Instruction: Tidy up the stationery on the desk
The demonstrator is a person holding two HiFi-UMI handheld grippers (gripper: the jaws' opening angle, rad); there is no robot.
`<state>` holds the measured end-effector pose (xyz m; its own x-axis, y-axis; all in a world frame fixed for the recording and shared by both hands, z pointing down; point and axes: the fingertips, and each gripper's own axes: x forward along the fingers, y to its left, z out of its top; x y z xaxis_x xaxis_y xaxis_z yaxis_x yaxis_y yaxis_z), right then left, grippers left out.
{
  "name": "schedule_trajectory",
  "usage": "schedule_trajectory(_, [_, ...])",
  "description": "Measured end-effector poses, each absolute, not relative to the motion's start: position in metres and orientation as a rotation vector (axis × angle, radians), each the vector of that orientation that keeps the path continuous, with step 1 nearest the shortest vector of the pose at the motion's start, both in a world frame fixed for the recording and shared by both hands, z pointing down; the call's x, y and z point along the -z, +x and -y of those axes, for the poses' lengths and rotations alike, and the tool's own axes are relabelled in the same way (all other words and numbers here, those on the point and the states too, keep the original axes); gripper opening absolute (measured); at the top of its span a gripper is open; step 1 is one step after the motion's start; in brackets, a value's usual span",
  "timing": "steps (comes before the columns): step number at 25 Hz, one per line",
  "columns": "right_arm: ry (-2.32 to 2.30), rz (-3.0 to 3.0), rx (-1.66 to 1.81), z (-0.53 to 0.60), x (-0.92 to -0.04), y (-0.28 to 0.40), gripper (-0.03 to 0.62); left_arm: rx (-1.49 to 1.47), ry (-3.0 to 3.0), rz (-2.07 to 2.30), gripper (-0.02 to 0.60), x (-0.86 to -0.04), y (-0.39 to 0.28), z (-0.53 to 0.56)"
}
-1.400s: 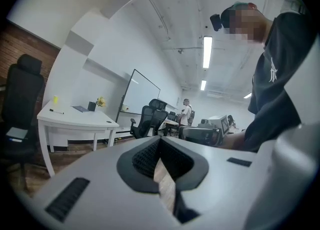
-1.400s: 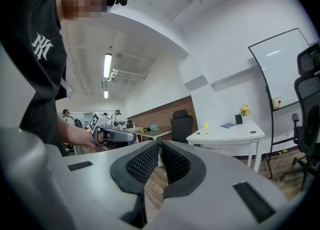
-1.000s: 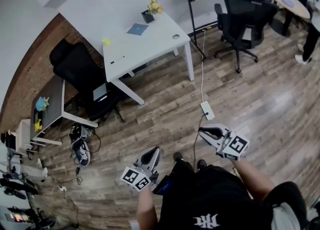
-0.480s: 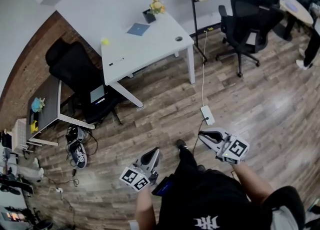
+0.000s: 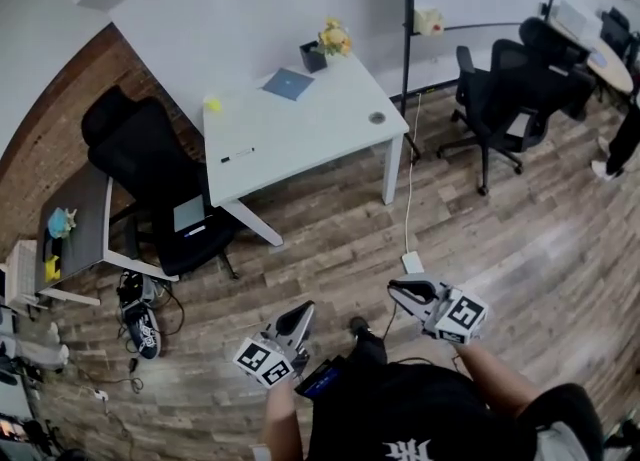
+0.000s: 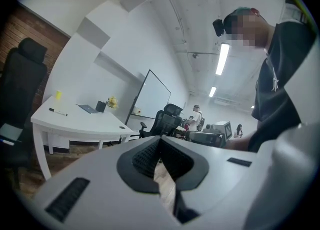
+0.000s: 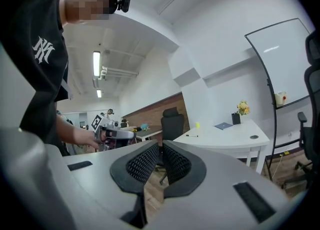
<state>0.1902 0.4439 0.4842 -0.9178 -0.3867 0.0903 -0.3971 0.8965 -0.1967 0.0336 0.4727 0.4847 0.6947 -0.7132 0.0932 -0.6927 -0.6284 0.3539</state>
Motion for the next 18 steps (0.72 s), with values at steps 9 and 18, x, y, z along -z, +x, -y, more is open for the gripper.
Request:
schedule_trajectory(9, [0.642,3.003,-0.25,-0.336,-0.467,0.131,0.048,0.123,2.588,1.048,-0.003,-0.466,-0.02,-0.359])
schedule_trajectory(18, [0.735,2.982,-0.237,-0.268,-0.465,0.121,0.048,0.153,2.588,1.007,-0.003,-0.474,-0.038,-0.302])
